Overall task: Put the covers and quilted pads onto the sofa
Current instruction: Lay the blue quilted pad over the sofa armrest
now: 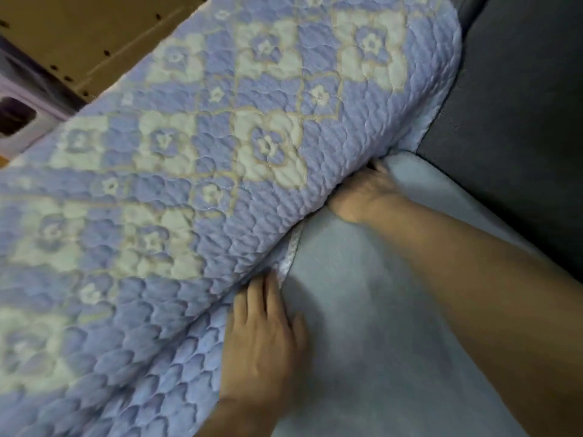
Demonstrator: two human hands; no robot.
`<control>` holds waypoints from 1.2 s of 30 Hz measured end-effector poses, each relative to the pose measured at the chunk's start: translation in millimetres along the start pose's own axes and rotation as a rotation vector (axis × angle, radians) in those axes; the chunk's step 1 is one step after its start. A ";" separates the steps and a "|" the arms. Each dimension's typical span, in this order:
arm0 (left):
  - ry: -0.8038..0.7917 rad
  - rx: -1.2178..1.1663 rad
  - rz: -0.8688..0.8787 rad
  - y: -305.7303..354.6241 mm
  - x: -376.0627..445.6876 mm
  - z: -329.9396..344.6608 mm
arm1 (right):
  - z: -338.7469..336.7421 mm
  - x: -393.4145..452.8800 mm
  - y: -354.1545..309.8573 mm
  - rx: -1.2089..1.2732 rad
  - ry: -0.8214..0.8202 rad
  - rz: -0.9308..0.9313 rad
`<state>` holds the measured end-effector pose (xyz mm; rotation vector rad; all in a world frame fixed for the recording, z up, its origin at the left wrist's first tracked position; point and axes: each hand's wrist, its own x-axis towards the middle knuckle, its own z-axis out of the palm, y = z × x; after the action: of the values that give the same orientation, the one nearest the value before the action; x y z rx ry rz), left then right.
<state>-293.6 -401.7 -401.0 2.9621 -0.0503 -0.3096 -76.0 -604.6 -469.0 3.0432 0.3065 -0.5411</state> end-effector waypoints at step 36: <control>-0.108 0.005 -0.278 -117.1 -195.2 7.1 | -14.3 -104.4 -167.1 0.003 0.039 -0.124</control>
<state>-484.0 -277.5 -387.5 2.9531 0.3510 -0.5052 -200.6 -459.4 -419.6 3.0558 0.4996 -0.4882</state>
